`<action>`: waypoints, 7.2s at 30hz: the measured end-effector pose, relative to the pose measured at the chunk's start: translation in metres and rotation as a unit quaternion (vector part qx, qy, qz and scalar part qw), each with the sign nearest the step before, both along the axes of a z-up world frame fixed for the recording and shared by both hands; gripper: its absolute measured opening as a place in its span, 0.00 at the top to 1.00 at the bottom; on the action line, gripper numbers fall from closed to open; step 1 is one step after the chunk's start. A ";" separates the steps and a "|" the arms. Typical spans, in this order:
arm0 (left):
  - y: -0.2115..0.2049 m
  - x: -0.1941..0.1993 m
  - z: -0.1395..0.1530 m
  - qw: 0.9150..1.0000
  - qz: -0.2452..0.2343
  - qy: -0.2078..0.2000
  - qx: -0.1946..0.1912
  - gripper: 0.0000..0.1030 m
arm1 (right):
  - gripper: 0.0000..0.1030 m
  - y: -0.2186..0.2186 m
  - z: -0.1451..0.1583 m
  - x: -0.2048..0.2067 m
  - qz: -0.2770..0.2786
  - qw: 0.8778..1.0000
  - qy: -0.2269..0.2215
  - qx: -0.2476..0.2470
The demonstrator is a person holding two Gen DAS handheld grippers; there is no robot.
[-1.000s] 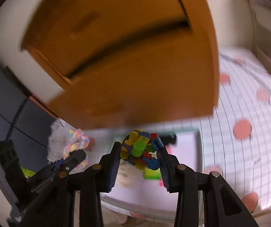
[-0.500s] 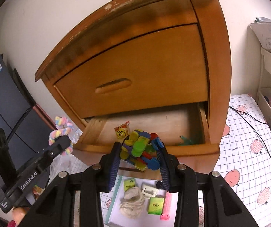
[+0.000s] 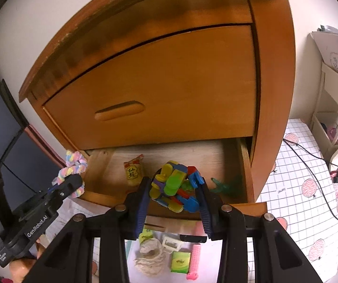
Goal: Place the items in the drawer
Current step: 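Open the right tool to drop the block toy while the left tool releases the rope toy into the drawer, then push the lower drawer front closed with both tools, then move both tools back over the tray, then grasp the pink hair roller with the right tool, then grasp the white lace fabric with the left tool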
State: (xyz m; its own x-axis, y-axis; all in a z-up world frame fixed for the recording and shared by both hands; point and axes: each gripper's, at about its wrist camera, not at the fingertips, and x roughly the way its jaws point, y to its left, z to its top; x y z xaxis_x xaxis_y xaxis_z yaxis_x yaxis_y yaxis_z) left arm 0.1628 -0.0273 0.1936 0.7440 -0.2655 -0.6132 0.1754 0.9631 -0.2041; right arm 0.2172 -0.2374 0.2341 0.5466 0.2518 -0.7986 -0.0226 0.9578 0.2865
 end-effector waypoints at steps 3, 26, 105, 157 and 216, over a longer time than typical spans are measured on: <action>-0.001 0.003 0.000 1.000 0.001 0.004 0.002 0.89 | 0.61 0.001 0.001 0.003 0.000 1.000 0.002 -0.005; 0.001 0.012 -0.006 1.000 0.011 0.027 0.007 0.62 | 0.53 0.002 -0.007 0.009 -0.007 0.999 0.017 -0.027; 0.009 -0.086 -0.189 0.990 0.071 0.121 0.024 0.00 | 0.00 0.015 -0.185 -0.110 0.060 0.989 0.109 -0.084; 0.004 -0.064 -0.246 0.976 0.067 0.200 0.050 0.00 | 0.51 0.018 -0.271 -0.084 0.036 0.974 0.211 -0.074; -0.016 -0.060 -0.284 0.962 0.038 0.249 0.103 0.75 | 0.74 0.051 -0.279 -0.113 0.081 0.962 0.223 -0.137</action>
